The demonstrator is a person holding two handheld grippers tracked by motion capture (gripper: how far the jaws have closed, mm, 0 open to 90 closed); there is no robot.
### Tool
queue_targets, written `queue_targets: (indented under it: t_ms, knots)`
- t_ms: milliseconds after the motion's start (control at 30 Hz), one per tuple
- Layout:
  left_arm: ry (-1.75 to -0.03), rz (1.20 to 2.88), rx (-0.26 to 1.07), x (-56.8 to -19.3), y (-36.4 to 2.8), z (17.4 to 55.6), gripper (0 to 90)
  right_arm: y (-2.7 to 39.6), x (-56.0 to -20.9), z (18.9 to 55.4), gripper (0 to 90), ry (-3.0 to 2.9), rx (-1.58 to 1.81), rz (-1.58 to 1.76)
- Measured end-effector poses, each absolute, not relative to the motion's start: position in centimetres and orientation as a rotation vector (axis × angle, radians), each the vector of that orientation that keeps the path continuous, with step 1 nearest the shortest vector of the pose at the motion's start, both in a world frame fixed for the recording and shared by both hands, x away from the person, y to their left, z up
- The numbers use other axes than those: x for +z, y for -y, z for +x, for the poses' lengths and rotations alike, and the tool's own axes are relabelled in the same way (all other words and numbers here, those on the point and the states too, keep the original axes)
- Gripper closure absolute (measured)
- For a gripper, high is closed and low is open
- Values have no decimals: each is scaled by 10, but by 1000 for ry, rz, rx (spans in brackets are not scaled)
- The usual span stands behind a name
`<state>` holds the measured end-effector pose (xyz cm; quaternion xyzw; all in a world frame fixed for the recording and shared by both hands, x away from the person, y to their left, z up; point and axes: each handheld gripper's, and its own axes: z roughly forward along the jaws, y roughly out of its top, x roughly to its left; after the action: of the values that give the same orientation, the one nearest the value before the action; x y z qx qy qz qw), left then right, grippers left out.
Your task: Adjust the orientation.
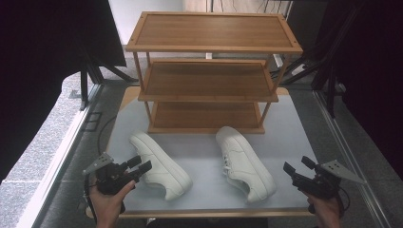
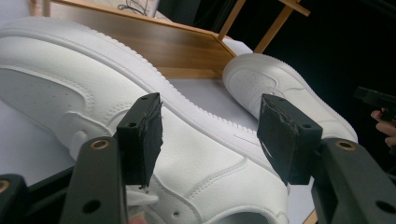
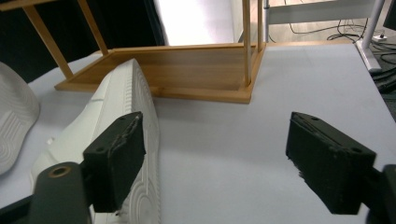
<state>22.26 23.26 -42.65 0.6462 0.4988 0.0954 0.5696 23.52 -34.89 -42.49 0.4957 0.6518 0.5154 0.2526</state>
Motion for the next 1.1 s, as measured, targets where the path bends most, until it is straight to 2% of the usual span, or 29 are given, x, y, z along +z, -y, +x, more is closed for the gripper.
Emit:
queue_targets:
  t_ms: [267,533,667,733,833,1000,1100]
  knots:
    - [-1189,1483,224,-427,-240,220,426,347,-433,239,269,-1766,1433,1383]
    - [-1209,1484,254,-427,-240,213,467,345,-427,238,292,-1728,1454,1381]
    - [-1224,1428,243,-426,-241,211,478,351,-430,241,302,-1734,1476,1394]
    - [-1215,1424,255,-423,-240,208,519,352,-430,242,304,-1734,1488,1398]
    - [-1165,1466,303,-411,-232,191,648,352,-430,246,309,-1745,1515,1391]
    - [-1190,1525,268,-414,-229,173,788,345,-427,245,312,-1756,1501,1384]
    - [-1194,1571,233,-422,-226,167,841,342,-425,244,312,-1755,1495,1385]
